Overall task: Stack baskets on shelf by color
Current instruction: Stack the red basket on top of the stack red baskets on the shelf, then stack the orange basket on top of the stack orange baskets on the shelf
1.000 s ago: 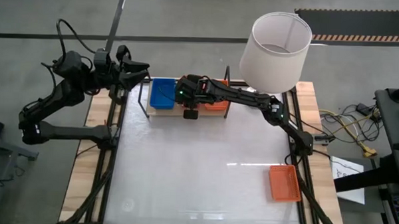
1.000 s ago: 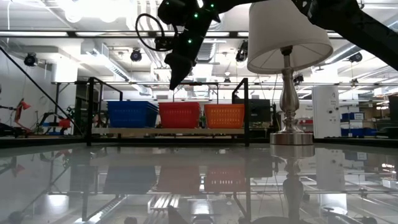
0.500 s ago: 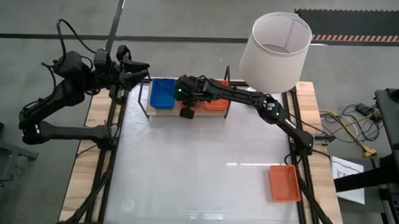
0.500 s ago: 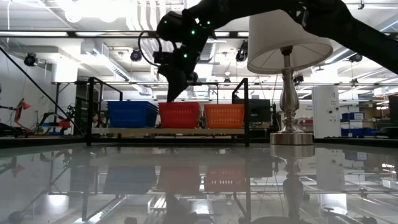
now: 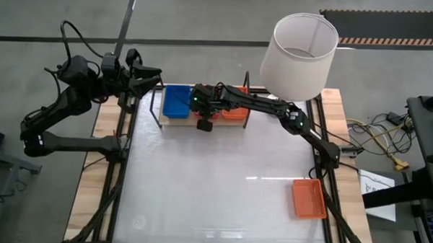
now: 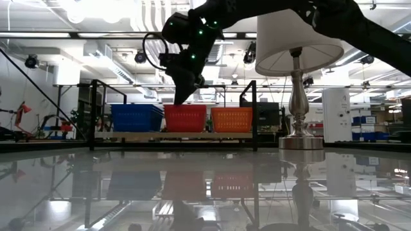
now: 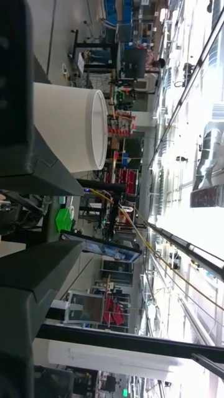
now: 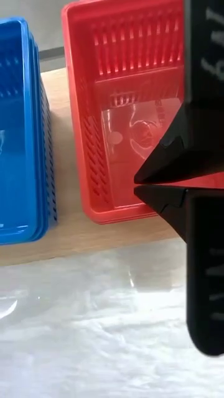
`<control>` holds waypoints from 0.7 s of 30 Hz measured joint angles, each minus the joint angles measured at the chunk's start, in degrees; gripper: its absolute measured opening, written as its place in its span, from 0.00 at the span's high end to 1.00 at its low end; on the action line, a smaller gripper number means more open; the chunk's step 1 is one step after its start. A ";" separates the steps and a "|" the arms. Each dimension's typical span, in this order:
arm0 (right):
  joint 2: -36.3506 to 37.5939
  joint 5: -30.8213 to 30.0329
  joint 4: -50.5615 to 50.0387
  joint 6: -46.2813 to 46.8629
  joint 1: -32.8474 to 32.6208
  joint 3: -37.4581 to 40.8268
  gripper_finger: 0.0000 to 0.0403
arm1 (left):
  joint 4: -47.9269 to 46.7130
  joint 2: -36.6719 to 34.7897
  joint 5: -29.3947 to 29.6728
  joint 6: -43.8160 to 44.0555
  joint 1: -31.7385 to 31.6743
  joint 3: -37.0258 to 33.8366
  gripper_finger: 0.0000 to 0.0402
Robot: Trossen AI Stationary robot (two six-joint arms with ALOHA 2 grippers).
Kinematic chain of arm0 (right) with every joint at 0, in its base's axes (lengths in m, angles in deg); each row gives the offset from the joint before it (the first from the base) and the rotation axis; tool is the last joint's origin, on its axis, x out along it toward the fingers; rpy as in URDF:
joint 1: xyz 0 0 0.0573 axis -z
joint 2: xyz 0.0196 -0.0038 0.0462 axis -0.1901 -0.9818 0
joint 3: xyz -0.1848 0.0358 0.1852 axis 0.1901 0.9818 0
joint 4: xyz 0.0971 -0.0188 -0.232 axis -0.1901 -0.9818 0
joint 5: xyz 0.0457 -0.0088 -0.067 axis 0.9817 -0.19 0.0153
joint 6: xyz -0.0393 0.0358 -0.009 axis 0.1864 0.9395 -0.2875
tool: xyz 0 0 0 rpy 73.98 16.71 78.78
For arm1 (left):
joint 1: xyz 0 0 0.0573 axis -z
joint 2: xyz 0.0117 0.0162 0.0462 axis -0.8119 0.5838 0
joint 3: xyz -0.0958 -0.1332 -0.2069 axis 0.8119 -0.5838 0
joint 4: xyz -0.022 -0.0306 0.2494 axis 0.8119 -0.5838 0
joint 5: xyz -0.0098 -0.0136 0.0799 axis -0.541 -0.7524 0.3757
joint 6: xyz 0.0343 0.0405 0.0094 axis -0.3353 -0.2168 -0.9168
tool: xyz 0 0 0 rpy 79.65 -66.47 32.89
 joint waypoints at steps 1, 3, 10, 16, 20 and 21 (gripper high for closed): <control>0.00 0.05 0.00 0.04 -0.04 0.00 0.98 | 0.00 0.00 0.00 0.00 0.00 0.00 0.73; 0.00 0.08 0.02 0.11 -0.20 0.00 0.98 | 0.00 0.00 0.00 0.00 0.00 0.00 0.73; 3.66 -1.58 -0.33 3.38 -1.07 0.02 0.98 | -0.25 0.47 -0.02 0.02 0.00 0.00 0.73; 10.97 3.68 -11.23 17.21 -4.06 0.00 0.98 | -0.33 2.39 -0.11 2.67 0.04 0.00 0.73; 15.66 5.23 -21.64 28.80 -8.65 0.00 0.98 | -0.31 4.26 -1.53 5.09 0.13 -0.07 0.73; 16.75 5.30 -23.48 31.57 -10.34 0.00 0.98 | -0.32 4.80 -2.08 5.87 0.18 -0.08 0.73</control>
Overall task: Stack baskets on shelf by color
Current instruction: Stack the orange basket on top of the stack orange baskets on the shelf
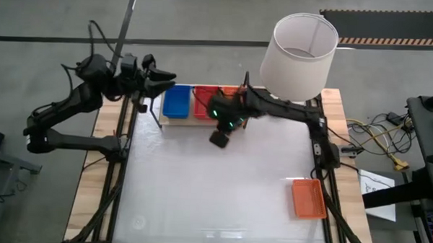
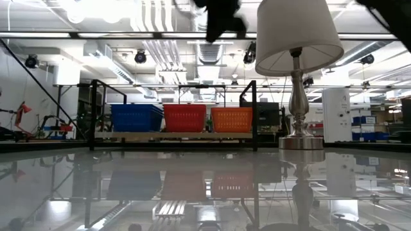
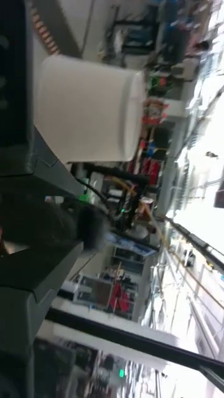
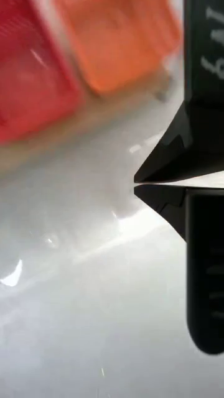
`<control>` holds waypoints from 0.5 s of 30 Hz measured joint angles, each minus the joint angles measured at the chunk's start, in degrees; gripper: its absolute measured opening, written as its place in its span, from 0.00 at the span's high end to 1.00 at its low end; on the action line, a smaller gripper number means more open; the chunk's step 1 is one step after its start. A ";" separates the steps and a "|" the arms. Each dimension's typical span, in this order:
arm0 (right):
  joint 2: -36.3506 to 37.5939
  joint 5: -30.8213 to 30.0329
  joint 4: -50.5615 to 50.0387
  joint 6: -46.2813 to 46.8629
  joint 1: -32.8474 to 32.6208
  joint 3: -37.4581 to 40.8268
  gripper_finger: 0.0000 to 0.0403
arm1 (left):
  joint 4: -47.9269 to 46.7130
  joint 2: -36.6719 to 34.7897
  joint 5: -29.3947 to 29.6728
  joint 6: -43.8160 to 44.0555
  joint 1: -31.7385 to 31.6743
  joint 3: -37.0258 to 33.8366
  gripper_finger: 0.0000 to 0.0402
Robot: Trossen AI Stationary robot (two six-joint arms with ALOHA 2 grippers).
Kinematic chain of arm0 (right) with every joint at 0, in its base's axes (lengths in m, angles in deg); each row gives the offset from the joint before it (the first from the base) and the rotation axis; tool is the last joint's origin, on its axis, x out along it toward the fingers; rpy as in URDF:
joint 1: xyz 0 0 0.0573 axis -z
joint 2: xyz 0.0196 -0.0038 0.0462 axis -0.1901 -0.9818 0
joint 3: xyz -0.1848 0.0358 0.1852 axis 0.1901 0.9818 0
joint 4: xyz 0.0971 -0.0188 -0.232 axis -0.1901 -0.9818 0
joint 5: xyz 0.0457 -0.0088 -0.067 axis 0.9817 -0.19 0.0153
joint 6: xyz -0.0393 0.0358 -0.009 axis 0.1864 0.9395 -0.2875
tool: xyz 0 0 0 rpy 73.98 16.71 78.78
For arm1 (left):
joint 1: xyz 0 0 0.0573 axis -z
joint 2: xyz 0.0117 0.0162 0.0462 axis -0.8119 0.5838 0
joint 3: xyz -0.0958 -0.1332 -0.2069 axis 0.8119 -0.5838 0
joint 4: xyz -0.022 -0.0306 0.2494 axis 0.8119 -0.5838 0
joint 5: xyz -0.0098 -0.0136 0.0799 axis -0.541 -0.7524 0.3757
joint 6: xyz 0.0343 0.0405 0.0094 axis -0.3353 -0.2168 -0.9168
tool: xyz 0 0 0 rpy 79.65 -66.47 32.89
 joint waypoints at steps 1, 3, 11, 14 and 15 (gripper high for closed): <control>1.05 0.08 -1.52 2.62 -1.78 0.11 0.98 | -0.02 0.60 -0.19 0.56 0.08 -0.02 0.73; 2.91 -0.11 -3.50 6.97 -5.78 0.63 0.98 | 0.00 1.51 -0.38 1.49 0.57 -0.02 0.73; 11.32 -0.41 -4.83 25.54 -21.08 9.60 0.98 | 0.14 3.30 -0.50 3.64 3.11 -0.02 0.73; 15.15 -0.43 -4.74 33.63 -25.83 16.55 0.98 | 0.13 3.40 -0.41 3.99 4.16 -0.02 0.73; 16.38 -0.44 -4.73 36.49 -27.33 19.14 0.98 | 0.17 3.40 -0.31 4.19 4.47 -0.02 0.73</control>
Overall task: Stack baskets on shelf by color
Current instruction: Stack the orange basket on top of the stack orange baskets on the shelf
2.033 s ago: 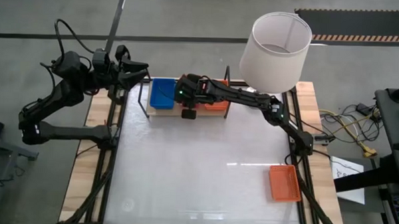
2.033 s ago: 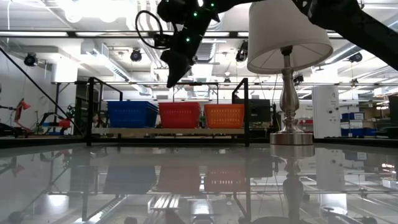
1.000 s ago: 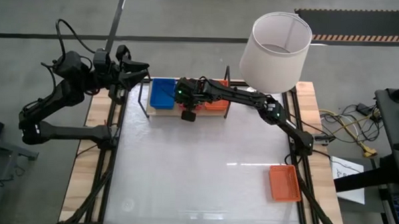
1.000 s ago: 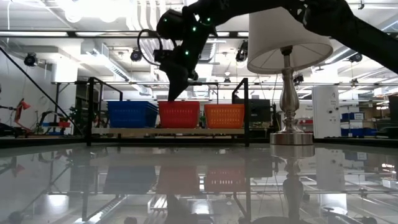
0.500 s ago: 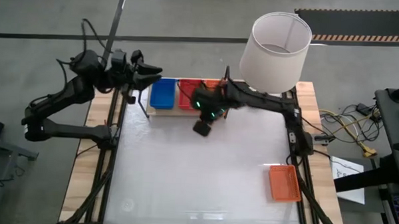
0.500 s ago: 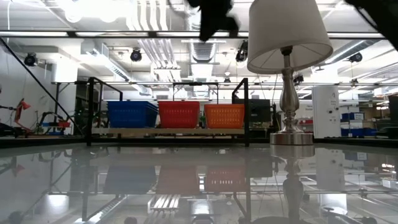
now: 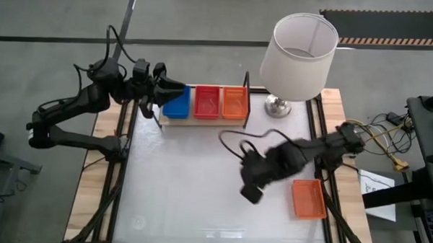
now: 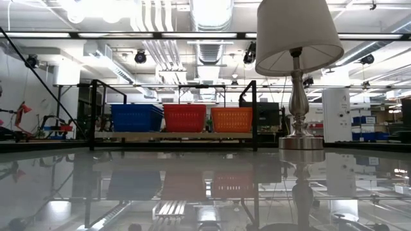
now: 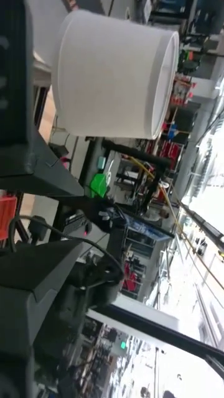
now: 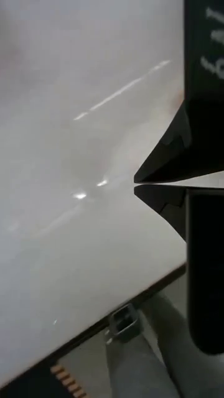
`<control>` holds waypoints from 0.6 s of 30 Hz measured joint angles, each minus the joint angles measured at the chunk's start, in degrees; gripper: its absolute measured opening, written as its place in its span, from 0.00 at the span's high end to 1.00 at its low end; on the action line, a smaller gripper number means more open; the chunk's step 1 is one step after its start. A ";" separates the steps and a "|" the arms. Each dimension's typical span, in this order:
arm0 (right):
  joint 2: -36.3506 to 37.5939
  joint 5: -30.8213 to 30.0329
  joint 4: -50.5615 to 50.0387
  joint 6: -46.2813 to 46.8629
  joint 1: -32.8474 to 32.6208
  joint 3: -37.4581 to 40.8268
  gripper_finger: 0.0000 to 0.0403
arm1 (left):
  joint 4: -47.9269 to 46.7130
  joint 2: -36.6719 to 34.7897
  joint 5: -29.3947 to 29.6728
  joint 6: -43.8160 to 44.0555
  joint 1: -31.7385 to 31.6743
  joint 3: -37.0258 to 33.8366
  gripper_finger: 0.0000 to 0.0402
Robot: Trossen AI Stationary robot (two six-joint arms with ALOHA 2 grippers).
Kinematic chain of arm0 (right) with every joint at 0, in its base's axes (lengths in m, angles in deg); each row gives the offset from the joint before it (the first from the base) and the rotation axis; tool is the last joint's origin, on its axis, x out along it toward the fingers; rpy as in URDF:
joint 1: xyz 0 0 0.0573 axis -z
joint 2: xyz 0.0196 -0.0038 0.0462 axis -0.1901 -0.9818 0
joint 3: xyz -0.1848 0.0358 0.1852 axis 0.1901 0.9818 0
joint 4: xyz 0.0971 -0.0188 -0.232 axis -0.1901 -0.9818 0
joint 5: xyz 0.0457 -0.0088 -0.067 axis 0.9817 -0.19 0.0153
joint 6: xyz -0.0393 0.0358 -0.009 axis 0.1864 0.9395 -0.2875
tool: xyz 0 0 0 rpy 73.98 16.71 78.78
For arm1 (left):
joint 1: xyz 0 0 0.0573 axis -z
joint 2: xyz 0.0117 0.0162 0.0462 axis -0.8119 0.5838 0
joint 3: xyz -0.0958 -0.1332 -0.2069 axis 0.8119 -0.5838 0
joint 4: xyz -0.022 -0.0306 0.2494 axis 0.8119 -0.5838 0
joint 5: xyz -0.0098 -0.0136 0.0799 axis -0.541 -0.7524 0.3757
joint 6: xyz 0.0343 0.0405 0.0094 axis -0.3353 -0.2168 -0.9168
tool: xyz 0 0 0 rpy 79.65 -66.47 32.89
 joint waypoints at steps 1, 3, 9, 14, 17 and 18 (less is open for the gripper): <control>1.26 0.00 0.16 3.04 -1.42 2.65 0.98 | 0.11 -0.03 0.03 0.54 0.23 0.00 0.73; 3.73 0.02 0.25 9.35 -4.26 8.26 0.98 | 0.21 -0.08 0.05 0.91 0.47 0.00 0.73; 10.31 0.28 0.31 31.93 -9.74 24.51 0.98 | 2.96 -0.22 0.27 1.33 0.77 0.00 0.73; 14.70 6.38 1.78 43.32 -11.59 35.97 0.95 | 3.61 -0.13 0.31 2.33 0.82 0.00 0.73; 16.78 8.65 6.48 47.16 -11.85 41.46 0.88 | 3.63 -0.09 0.31 2.40 0.82 0.00 0.73; 17.19 9.08 7.93 47.97 -11.83 43.07 0.86 | 3.63 -0.07 0.34 2.42 0.82 0.00 0.73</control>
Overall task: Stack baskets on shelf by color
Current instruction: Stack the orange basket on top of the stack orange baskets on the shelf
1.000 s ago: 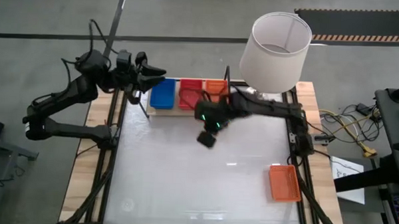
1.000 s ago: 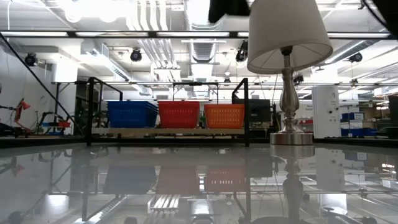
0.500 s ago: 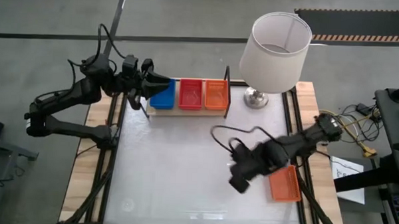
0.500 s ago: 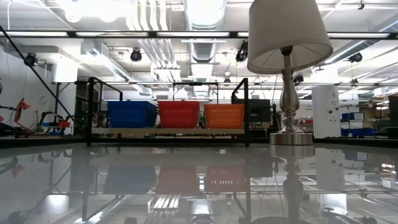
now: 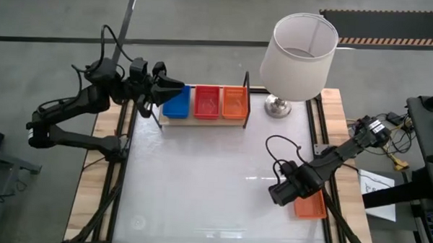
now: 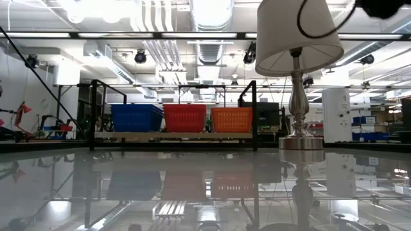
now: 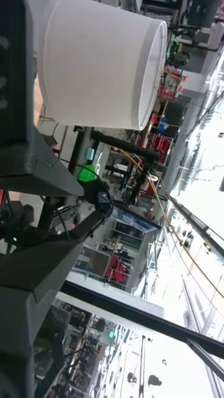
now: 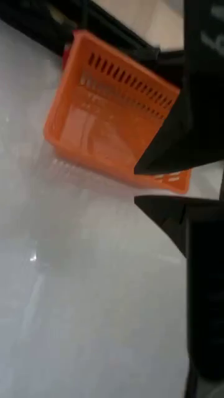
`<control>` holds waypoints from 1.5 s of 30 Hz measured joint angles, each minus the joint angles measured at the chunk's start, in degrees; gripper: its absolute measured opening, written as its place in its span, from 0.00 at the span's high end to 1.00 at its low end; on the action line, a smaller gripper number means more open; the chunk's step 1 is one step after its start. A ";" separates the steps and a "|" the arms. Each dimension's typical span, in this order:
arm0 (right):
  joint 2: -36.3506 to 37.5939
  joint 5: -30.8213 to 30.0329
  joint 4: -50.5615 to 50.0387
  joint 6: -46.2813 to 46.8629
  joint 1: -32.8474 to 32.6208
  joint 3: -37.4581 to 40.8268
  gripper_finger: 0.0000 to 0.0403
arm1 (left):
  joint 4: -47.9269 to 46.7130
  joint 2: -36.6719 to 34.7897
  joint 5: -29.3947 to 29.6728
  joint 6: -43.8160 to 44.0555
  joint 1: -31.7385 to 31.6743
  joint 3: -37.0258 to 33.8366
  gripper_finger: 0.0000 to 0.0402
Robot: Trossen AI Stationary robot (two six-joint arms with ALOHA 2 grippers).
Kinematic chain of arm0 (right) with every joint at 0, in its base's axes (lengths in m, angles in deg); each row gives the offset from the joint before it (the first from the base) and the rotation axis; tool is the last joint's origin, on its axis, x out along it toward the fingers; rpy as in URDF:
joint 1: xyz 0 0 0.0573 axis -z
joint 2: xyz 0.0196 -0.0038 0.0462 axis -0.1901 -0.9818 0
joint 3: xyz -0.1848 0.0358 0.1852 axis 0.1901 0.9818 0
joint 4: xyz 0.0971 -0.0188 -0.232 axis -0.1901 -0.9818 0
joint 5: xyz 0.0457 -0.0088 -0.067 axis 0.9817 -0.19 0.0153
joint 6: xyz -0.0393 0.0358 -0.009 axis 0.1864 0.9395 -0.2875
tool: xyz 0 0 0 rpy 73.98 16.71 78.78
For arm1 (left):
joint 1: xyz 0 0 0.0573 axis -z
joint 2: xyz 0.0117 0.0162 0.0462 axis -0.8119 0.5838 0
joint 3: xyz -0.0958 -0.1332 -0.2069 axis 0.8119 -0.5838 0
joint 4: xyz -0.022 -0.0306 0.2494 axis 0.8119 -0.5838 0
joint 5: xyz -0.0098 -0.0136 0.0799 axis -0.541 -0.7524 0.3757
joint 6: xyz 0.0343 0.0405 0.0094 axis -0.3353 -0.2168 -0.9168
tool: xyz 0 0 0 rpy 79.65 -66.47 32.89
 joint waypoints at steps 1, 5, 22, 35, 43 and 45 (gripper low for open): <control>0.32 0.02 1.59 0.56 0.01 1.52 0.83 | 0.01 0.00 0.04 0.00 0.00 0.00 0.73; 0.96 0.25 6.44 1.21 0.02 6.80 0.70 | 0.67 0.00 0.12 0.00 -0.02 0.00 0.73; 0.14 -0.31 13.54 0.75 -0.31 20.92 0.63 | 0.87 1.05 3.14 -0.11 -0.07 0.00 0.73; 0.04 -8.46 17.39 -30.62 -0.31 15.30 0.98 | 0.85 4.02 3.18 -0.51 -0.07 0.00 0.73; -1.61 -14.29 26.98 -110.59 2.31 8.02 0.98 | 0.85 5.29 3.16 -1.09 -0.07 0.00 0.73; -2.78 -15.60 26.38 -118.75 5.34 7.82 0.98 | 0.83 5.27 3.16 -1.74 -0.07 0.00 0.73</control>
